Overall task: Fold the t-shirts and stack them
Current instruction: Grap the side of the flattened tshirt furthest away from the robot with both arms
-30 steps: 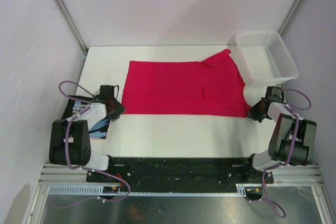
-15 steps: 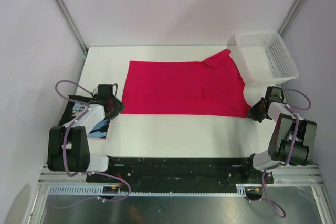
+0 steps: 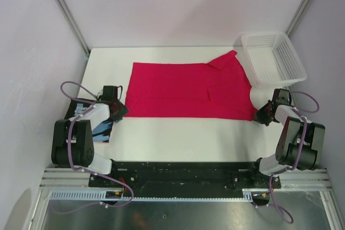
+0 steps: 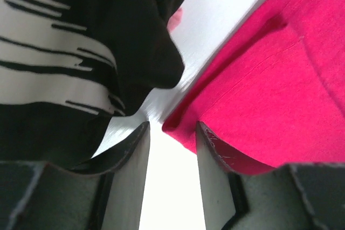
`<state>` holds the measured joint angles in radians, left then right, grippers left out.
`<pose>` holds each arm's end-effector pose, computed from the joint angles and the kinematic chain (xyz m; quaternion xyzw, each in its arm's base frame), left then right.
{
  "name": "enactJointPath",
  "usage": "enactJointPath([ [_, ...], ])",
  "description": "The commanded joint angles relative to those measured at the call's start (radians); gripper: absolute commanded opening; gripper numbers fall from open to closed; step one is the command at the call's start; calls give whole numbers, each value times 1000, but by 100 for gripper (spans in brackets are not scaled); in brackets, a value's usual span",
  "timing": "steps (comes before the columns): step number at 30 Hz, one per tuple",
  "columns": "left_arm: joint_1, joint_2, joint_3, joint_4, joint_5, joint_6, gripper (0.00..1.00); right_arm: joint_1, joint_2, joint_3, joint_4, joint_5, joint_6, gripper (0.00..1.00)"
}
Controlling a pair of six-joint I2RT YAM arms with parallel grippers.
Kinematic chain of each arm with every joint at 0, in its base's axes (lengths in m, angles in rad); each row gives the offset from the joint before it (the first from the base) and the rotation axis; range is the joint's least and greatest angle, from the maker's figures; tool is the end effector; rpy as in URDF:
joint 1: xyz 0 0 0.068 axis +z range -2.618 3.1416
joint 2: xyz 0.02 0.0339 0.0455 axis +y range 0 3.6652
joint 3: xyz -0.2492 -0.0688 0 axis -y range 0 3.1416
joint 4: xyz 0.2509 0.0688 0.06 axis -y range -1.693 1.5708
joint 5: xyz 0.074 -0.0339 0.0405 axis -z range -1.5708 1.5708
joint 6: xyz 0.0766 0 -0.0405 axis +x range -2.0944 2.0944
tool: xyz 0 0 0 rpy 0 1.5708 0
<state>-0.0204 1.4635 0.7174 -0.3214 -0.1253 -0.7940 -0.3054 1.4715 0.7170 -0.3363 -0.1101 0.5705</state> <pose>0.2908 0.0036 0.1036 -0.3791 0.8893 -0.0427 0.2522 0.2777 -0.0787 0.1002 0.3995 0.8839 0.0843 0.2282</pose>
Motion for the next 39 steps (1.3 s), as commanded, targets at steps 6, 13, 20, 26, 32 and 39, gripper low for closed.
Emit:
enactJointPath([
  [6,-9,73,33,3,-44,-32,22,-6,-19,-3,-66,-4,-8,0],
  [13,-13,14,32,-63,-93,-32,1,-10,-53,-2,-151,-26,39,0],
  [20,-13,-120,-18,-158,-166,-42,0,-62,-143,-2,-313,6,93,0],
  [26,-12,-248,-97,-230,-190,-79,0,-94,-250,-3,-459,15,136,0],
  [32,-9,-369,-173,-279,-196,-118,0,-100,-349,-11,-572,34,161,0],
  [39,-1,-429,-201,-290,-173,-95,25,-121,-411,-48,-611,5,134,47],
])
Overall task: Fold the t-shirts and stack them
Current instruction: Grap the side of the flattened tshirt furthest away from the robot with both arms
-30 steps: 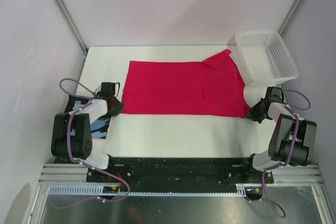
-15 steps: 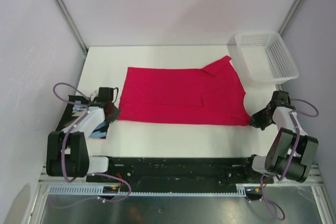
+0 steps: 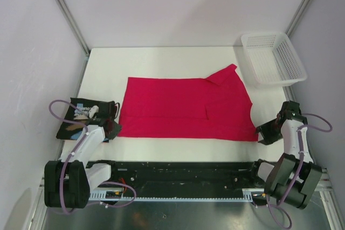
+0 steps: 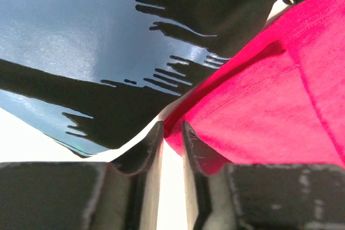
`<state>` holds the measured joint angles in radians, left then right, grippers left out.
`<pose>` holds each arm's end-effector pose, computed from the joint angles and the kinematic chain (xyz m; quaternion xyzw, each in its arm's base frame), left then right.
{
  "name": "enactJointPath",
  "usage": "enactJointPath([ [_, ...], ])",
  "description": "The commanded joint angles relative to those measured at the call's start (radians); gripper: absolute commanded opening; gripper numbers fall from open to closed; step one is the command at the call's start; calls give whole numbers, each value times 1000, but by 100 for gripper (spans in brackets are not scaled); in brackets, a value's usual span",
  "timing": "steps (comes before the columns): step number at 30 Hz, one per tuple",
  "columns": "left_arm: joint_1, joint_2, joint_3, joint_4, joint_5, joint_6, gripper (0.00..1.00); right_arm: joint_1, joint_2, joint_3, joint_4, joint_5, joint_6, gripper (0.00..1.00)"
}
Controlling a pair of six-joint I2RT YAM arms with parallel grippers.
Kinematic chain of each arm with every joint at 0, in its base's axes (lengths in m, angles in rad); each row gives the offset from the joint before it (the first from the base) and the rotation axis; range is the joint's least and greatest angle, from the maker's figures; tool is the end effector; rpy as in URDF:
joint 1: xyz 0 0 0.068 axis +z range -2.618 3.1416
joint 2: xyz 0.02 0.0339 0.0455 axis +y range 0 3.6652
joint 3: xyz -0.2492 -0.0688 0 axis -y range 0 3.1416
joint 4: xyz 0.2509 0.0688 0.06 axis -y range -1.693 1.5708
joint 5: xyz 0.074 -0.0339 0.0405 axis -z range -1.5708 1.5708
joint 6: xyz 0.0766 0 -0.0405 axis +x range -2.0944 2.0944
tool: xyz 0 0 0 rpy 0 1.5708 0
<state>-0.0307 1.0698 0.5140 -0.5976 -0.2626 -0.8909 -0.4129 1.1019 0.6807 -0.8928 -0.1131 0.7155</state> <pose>0.2056 0.0136 0.1154 -0.4291 0.8702 0.0234 0.2409 0.1858 -0.0719 0.1428 0.5234 0.8406 0.0747 0.1179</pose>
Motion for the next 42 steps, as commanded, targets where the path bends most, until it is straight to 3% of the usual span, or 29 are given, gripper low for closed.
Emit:
enactJointPath([
  [1,9,-44,14,-14,-26,21,31,-14,-55,-10,-51,7,-21,52],
  [5,-3,-84,111,-10,8,133,50,20,-123,28,7,-1,-67,58],
  [10,-44,-12,286,29,35,220,58,232,-116,127,128,80,-56,59],
  [17,-90,389,610,94,42,287,51,437,180,360,283,162,-93,59],
  [28,-81,1008,1194,98,-50,397,42,465,536,613,404,154,-184,57],
  [35,-71,1183,1404,85,-91,420,39,460,636,678,429,161,-221,57],
  [42,-58,1218,1434,49,-111,393,38,432,668,686,442,133,-222,56],
])
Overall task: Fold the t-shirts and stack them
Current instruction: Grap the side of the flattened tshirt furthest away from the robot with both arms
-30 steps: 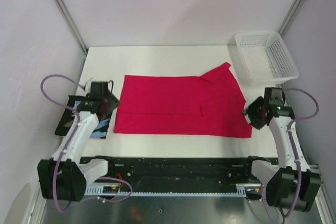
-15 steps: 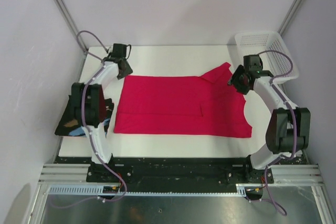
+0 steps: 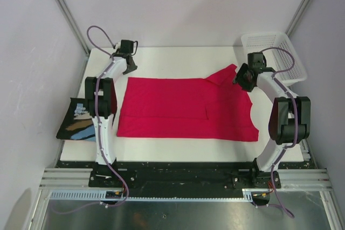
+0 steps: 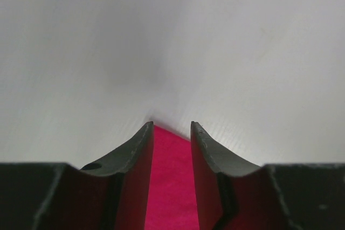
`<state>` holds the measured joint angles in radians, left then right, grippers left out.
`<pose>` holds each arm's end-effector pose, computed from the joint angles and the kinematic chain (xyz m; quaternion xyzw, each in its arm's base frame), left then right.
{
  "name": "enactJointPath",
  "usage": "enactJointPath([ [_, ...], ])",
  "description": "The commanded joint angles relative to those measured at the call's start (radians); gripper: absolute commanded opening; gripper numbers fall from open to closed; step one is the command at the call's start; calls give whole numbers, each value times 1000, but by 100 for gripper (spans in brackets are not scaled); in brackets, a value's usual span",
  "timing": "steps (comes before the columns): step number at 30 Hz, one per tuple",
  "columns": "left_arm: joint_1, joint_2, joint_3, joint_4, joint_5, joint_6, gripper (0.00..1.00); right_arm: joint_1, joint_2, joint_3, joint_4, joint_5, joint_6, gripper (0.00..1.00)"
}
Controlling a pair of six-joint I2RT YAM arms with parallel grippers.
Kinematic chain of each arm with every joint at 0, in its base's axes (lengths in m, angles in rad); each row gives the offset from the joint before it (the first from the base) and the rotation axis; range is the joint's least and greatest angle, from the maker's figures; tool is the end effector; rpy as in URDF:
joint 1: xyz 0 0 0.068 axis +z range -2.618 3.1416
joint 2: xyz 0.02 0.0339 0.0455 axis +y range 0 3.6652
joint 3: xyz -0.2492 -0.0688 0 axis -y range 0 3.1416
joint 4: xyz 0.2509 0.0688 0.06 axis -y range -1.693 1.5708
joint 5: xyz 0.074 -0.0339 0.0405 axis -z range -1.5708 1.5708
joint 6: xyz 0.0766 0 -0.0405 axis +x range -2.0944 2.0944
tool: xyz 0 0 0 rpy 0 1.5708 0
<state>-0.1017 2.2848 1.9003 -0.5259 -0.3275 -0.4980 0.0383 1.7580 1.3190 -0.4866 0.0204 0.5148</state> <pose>0.5279 -0.0291 0.1476 -0.2356 0.9047 0.0528 0.3512 0.4093 0.0141 0.1857 0.2270 0.9208 0.0773 0.3076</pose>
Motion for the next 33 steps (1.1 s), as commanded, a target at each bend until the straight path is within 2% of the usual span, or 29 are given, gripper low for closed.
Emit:
enactJointPath([
  [1,14,2,48,-32,-52,-5,38,-22,15,48,36,-4,-20,56],
  [7,25,17,50,-65,-28,-16,39,-30,17,48,37,-8,-17,55],
  [19,35,93,144,-145,44,-38,39,-31,23,48,36,-58,-14,54],
  [27,41,112,151,-166,71,-65,35,-64,25,48,36,-75,-13,54],
  [33,44,107,146,-169,68,-79,27,-67,47,77,38,-90,-16,54],
])
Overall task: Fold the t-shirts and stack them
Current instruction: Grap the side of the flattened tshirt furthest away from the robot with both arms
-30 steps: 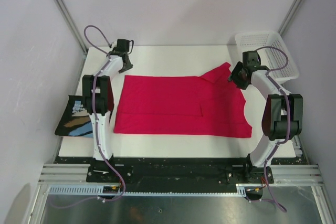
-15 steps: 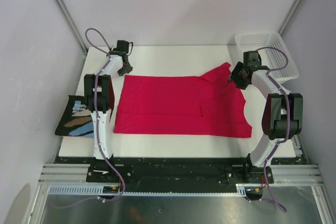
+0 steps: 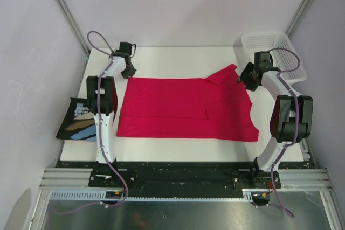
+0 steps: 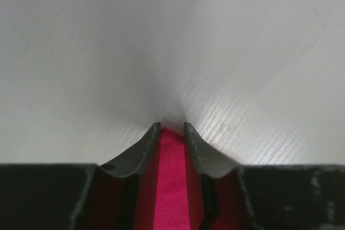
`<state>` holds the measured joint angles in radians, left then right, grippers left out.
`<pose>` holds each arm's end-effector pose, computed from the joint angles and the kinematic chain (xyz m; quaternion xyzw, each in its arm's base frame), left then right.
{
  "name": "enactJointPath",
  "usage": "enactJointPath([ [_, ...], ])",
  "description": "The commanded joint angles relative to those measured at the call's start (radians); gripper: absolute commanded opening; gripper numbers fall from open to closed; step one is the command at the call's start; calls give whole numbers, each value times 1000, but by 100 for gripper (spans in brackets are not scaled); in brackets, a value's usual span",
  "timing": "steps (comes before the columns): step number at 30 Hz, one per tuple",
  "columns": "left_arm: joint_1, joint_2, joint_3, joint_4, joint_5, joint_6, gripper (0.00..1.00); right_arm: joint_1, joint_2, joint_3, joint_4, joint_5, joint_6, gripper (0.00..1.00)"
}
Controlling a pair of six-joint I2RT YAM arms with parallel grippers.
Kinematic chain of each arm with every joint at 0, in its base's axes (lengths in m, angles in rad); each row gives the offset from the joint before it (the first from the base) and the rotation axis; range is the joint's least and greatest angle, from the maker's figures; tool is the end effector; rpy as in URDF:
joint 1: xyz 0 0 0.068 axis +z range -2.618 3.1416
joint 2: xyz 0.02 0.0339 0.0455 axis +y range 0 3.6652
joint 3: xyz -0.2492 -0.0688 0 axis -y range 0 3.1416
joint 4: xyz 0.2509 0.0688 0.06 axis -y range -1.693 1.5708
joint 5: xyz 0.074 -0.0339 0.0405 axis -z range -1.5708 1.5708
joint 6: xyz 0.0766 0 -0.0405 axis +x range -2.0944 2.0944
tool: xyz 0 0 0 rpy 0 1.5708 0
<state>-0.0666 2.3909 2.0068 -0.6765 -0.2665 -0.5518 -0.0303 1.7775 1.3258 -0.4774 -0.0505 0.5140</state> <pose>0.5297 -0.0151 0.1160 -0.2629 0.9229 0.0464 0.2774 0.4131 -0.0087 0.1813 0.2473 0.9159 0.0988 0.3004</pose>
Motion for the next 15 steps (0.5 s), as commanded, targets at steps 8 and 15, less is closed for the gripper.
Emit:
enactJointPath([
  [8,10,-14,59,-16,22,-14,8,17,166,214,40,-5,-62,55],
  [15,11,-33,60,-14,24,17,0,52,346,456,-29,82,-129,54],
])
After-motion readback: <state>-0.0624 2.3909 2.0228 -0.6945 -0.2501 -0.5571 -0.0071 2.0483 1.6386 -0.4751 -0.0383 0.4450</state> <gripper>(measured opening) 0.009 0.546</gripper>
